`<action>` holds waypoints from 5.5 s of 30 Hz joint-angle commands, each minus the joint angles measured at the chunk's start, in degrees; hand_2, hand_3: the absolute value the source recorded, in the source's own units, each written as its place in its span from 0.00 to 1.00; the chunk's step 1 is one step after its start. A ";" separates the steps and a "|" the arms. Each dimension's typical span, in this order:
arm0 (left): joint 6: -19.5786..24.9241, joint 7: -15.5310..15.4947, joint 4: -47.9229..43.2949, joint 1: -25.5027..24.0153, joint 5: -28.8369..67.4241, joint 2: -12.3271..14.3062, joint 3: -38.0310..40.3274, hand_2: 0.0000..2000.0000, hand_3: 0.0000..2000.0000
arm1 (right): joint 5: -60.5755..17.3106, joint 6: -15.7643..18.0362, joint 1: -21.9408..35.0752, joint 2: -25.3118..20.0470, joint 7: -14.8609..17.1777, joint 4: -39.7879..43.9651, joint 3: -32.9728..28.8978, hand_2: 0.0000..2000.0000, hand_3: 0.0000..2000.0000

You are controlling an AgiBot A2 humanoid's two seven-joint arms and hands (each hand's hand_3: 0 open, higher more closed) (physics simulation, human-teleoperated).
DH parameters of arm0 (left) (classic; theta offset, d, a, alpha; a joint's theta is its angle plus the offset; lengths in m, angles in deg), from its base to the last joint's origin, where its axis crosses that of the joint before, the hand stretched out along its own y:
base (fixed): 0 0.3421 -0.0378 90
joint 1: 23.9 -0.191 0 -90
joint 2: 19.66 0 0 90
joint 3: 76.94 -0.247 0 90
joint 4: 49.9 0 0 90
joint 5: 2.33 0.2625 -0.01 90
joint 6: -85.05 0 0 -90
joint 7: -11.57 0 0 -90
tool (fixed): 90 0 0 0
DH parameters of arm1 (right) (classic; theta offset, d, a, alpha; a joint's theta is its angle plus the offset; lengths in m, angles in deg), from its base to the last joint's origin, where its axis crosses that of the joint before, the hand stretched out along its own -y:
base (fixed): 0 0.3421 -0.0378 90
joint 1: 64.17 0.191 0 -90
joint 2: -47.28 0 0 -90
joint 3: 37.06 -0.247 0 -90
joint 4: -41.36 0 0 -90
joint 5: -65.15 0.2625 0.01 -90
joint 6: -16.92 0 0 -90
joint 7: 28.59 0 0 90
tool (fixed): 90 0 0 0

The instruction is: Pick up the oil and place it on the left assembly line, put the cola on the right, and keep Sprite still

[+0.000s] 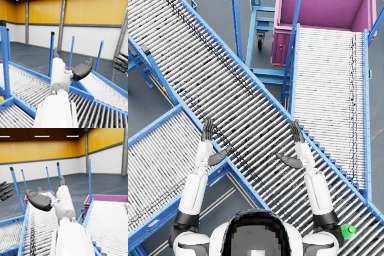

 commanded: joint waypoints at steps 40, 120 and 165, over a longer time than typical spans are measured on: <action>0.00 0.00 0.00 0.00 0.00 0.00 0.00 0.00 0.00 | 0.00 0.00 0.00 0.00 0.00 0.00 0.00 0.00 0.00; 5.78 -5.76 -4.75 13.04 26.84 7.84 16.88 0.00 0.00 | -24.28 -5.71 5.80 -7.83 -5.78 -3.42 -17.13 0.00 0.00; 5.78 -5.76 -4.92 12.04 26.83 9.12 17.95 0.00 0.00 | -24.28 -5.71 4.26 -9.61 -5.78 -3.43 -18.27 0.00 0.00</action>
